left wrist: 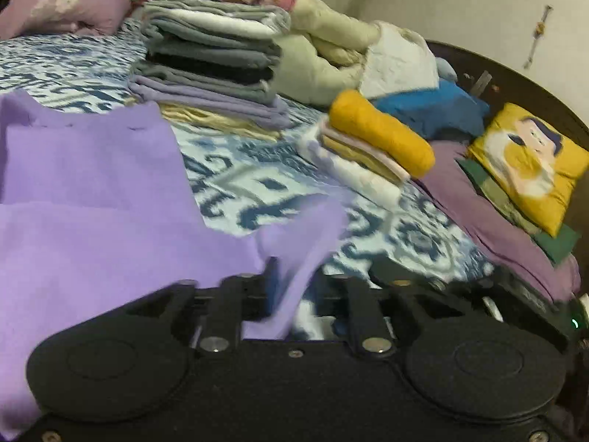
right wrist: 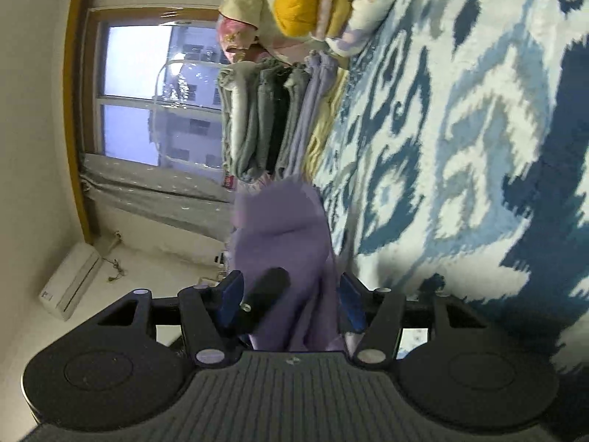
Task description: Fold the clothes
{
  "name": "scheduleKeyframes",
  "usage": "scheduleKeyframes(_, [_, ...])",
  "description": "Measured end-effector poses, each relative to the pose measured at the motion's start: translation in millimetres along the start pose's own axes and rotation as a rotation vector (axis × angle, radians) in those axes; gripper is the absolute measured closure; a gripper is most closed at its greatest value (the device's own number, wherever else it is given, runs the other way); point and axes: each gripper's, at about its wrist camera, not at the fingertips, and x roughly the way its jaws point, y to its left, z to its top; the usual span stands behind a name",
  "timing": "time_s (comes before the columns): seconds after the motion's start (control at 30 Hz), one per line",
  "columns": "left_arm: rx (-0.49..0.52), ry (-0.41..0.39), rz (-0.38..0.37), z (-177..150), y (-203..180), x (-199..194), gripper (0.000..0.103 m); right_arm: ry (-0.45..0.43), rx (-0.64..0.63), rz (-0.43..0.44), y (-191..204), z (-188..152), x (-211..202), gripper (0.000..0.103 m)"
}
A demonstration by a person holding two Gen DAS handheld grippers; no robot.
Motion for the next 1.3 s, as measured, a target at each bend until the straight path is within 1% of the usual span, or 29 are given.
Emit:
scheduleKeyframes(0.03, [0.009,-0.016,-0.012,0,0,-11,0.071,0.003,-0.006,-0.011,1,0,1,0.044])
scheduleKeyframes(0.13, [0.027,-0.074,0.007,5,7,-54,0.07,0.011,-0.025,-0.043,3,-1,5,0.043])
scheduleKeyframes(0.17, [0.016,-0.104,0.019,7,14,-72,0.064,0.014,-0.033,-0.054,4,-1,7,0.043])
scheduleKeyframes(0.2, [-0.005,-0.14,0.039,11,23,-91,0.061,0.018,-0.043,-0.065,6,-3,9,0.043])
scheduleKeyframes(0.23, [-0.029,-0.175,0.064,14,34,-108,0.06,0.029,-0.044,-0.065,7,-4,12,0.042])
scheduleKeyframes(0.3, [-0.079,-0.236,0.131,19,62,-141,0.06,0.045,-0.049,-0.06,10,-6,17,0.038])
scheduleKeyframes(0.4, [-0.15,-0.294,0.21,18,100,-179,0.062,0.044,-0.072,-0.094,14,-10,27,0.038])
scheduleKeyframes(0.47, [-0.189,-0.311,0.243,14,119,-197,0.069,0.032,-0.094,-0.114,18,-12,32,0.039])
scheduleKeyframes(0.53, [-0.21,-0.29,0.254,3,131,-203,0.069,0.022,-0.109,-0.13,20,-12,37,0.047])
scheduleKeyframes(0.57, [-0.21,-0.268,0.256,-2,134,-202,0.07,0.026,-0.113,-0.14,18,-13,38,0.057])
scheduleKeyframes(0.6, [-0.203,-0.241,0.257,-8,135,-200,0.071,0.032,-0.116,-0.154,17,-14,41,0.071])
scheduleKeyframes(0.63, [-0.185,-0.212,0.253,-13,133,-196,0.073,0.036,-0.119,-0.164,16,-14,44,0.077])
scheduleKeyframes(0.7, [-0.142,-0.161,0.239,-23,127,-189,0.075,0.028,-0.142,-0.162,19,-16,45,0.091])
scheduleKeyframes(0.8, [-0.081,-0.104,0.216,-36,116,-185,0.08,0.016,-0.23,-0.14,33,-16,45,0.095])
scheduleKeyframes(0.83, [-0.057,-0.092,0.221,-38,111,-182,0.081,0.015,-0.253,-0.128,36,-16,43,0.095])
scheduleKeyframes(0.97, [0.027,-0.065,0.226,-44,102,-180,0.081,-0.003,-0.333,-0.087,50,-11,43,0.096])
scheduleKeyframes(1.1, [0.092,-0.034,0.222,-49,92,-170,0.081,-0.02,-0.344,-0.043,54,-1,46,0.096])
scheduleKeyframes(1.2, [0.134,0.002,0.24,-56,89,-158,0.081,-0.028,-0.339,-0.005,57,2,45,0.096])
scheduleKeyframes(1.3, [0.157,0.035,0.261,-60,89,-148,0.081,-0.015,-0.354,0.001,60,1,48,0.096])
